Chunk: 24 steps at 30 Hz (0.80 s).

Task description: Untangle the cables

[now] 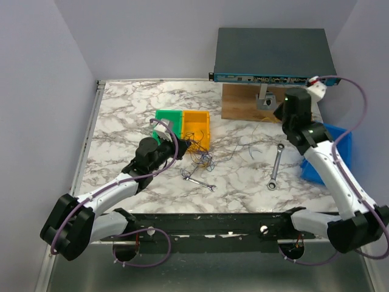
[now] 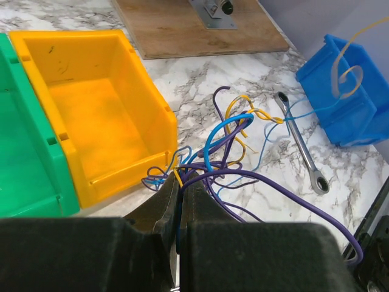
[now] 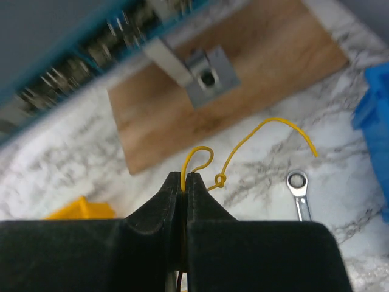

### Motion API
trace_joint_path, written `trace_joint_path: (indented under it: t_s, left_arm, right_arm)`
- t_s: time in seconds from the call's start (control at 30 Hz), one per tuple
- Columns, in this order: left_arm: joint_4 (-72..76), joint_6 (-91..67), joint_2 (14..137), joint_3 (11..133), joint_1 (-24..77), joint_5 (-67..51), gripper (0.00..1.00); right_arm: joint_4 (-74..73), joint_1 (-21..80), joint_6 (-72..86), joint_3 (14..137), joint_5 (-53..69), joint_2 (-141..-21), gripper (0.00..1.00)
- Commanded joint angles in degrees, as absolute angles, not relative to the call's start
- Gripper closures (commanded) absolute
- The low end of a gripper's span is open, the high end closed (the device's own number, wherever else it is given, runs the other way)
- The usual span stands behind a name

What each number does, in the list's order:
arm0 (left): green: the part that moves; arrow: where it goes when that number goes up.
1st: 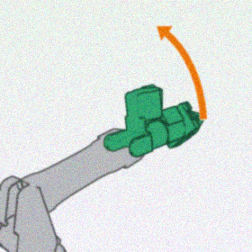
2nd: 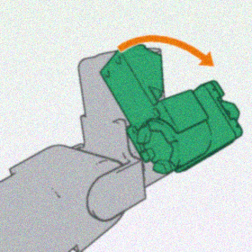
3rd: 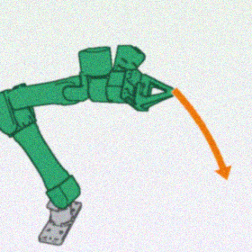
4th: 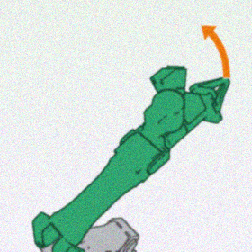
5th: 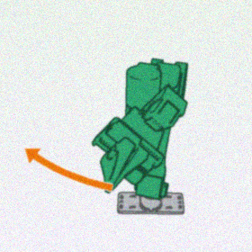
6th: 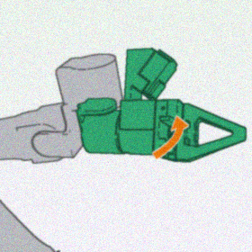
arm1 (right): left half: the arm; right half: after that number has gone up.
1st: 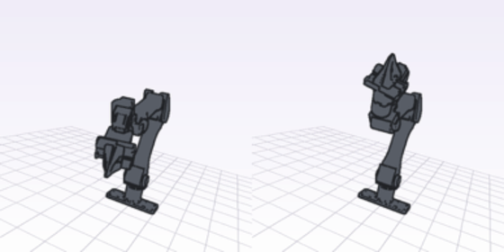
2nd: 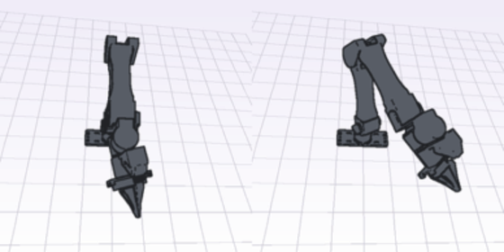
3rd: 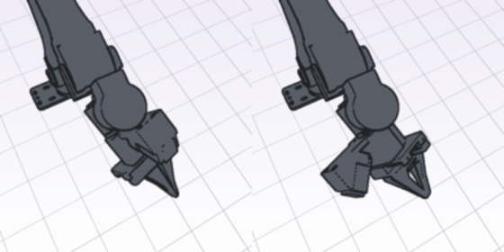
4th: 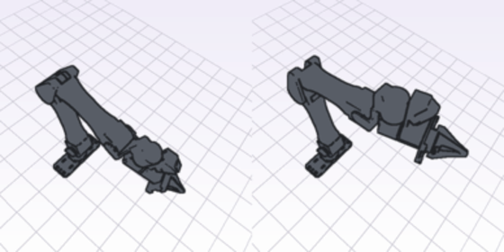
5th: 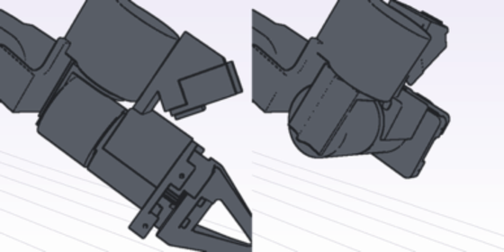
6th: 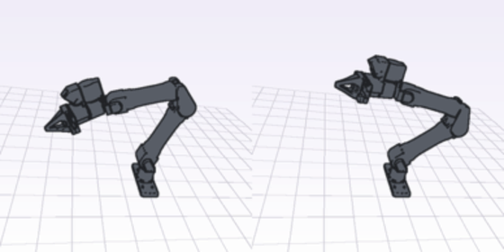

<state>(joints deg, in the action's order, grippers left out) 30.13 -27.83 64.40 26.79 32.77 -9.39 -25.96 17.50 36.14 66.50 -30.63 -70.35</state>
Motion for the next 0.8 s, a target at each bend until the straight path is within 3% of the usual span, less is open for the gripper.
trace_joint_path:
  t_s: [0.0,0.27,0.43,0.53,0.77]
  left_arm:
    - [28.82,-26.84,63.82,28.64,33.30,-7.25,1.00]
    - [17.96,-26.07,67.85,34.35,34.10,1.37,1.00]
    - [18.81,-24.87,67.53,34.00,34.49,0.35,1.00]
    - [16.52,-22.37,71.13,37.76,35.55,-5.60,0.99]
    - [16.09,-14.93,78.12,44.35,43.51,-15.33,0.60]
  right_arm:
    - [-33.22,17.13,36.60,74.75,-44.13,-64.35,0.99]
    - [-37.86,17.13,35.13,85.90,-52.33,-60.38,0.99]
    - [-37.79,17.13,34.18,85.66,-56.34,-58.23,0.99]
    - [-36.22,17.14,32.31,84.55,-51.77,-56.51,0.99]
    - [-34.80,17.14,33.91,82.95,-24.47,-56.86,0.99]
